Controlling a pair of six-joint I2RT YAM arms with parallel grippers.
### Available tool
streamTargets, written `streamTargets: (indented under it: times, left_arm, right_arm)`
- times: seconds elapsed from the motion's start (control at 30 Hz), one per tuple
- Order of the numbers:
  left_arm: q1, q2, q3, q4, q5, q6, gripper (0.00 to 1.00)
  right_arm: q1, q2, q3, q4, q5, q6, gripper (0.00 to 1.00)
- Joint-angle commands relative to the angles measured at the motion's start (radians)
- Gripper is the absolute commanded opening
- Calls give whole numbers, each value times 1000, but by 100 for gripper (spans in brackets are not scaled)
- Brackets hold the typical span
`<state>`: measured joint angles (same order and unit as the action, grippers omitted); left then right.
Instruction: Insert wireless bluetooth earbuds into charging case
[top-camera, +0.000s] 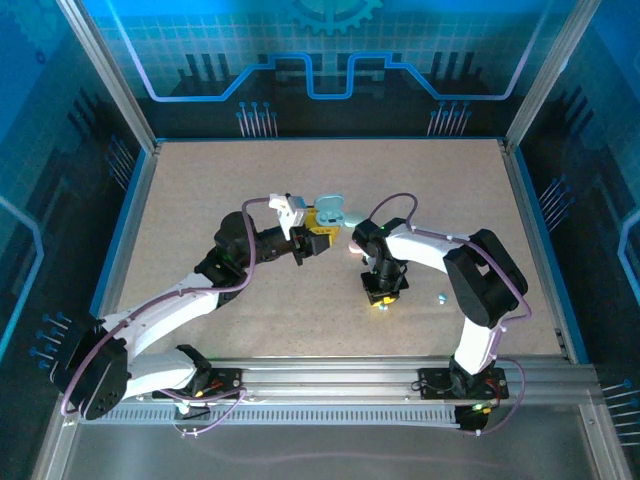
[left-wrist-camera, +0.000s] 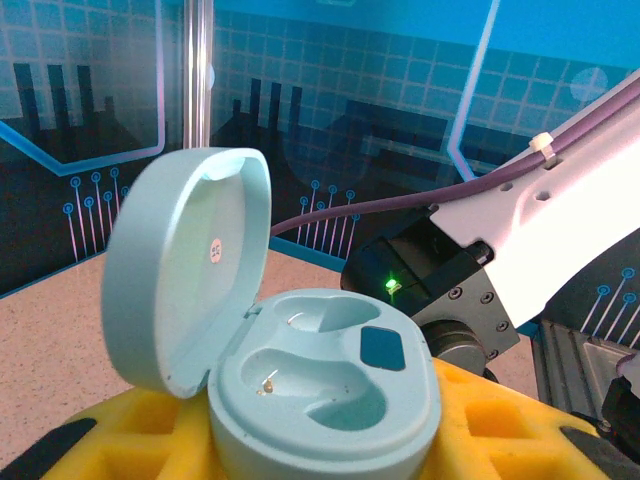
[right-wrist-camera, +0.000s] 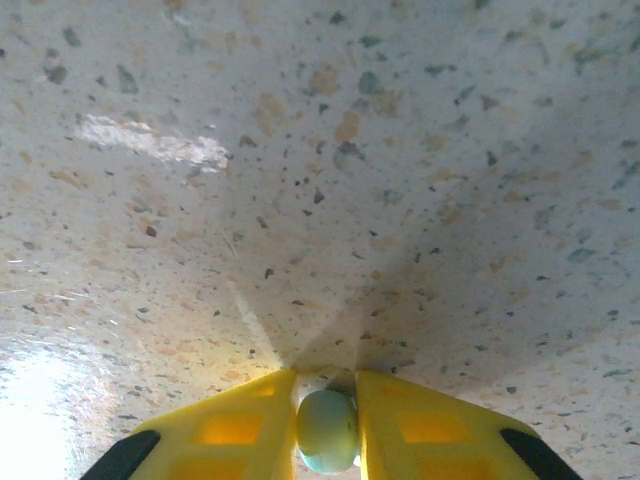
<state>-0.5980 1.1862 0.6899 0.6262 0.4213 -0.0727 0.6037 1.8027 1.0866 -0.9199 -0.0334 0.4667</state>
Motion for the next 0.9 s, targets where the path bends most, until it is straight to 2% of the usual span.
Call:
streamTargets:
  times: [0.0,0.13,0.3,0.4,0.47,0.63,0.77,0.87]
  left_arm:
    - [-2,-5,-1,12,-19,11,37]
    - [-2,-3,-9,12,-30,16,37]
    - [-2,2,-23,24,-47,16,37]
    - [-1,11,-29,27,-54,20,37]
    - [-1,15,-32,28,-56,22,37]
    - [-1,36,-32,13,-69,44,37]
    - [-22,54,21,-119,-82,122,37]
    - [-30,67,26,-115,-99,137,37]
  right_arm:
    - [0,-45,4,-15,-25,9,23]
    - [-84,-156,-23,62,-182,22,23]
    - [-262,-284,-89,278,-629,87,23]
    - [-344,-308,-87,356,-826,124,23]
    - [-378,-313,-64,366,-911,131,23]
    - [-412,-322,-4,389,-1054,167,23]
    - [-415,-344,39,386,-1079,193,23]
    - [-415,-363,72,382,-1094,207,23]
